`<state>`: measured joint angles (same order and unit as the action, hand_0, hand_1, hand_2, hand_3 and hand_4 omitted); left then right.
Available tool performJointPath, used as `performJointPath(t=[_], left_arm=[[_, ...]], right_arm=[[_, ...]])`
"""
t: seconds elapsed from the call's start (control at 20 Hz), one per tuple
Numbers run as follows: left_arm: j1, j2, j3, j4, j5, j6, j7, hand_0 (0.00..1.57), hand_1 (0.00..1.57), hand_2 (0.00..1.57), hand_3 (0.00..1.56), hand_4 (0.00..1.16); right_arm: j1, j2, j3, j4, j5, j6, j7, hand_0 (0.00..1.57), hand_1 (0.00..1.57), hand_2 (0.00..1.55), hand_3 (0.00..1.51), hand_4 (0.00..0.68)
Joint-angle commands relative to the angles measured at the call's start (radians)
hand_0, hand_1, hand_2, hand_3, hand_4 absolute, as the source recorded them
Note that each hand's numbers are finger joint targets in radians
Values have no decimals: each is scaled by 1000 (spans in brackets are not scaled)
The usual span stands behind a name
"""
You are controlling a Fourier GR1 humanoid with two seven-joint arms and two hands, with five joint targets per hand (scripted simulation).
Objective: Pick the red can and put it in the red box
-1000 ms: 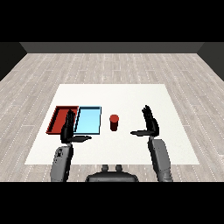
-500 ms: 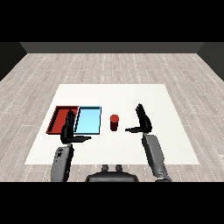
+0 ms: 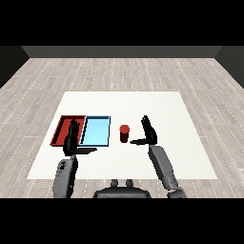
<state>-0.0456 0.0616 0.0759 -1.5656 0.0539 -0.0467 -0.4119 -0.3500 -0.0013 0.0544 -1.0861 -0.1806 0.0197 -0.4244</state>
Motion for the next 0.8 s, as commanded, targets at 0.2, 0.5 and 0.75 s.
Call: performJointPath(t=[0.2, 0.5, 0.75], left_arm=[[73, -23, -20, -25, -3, -11, -56, 0, 0, 0, 0, 0], [14, 4, 23, 46, 58, -62, -47, 0, 0, 0, 0, 0], [25, 10, 13, -77, 48, -33, 33, 0, 0, 0, 0, 0]], right_arm=[[-66, 1, 161, 146, -144, -105, -97, 0, 0, 0, 0, 0], [-120, 1, 213, 223, -200, -141, -145, 0, 0, 0, 0, 0], [-146, 1, 203, 266, -227, -142, -162, 0, 0, 0, 0, 0]])
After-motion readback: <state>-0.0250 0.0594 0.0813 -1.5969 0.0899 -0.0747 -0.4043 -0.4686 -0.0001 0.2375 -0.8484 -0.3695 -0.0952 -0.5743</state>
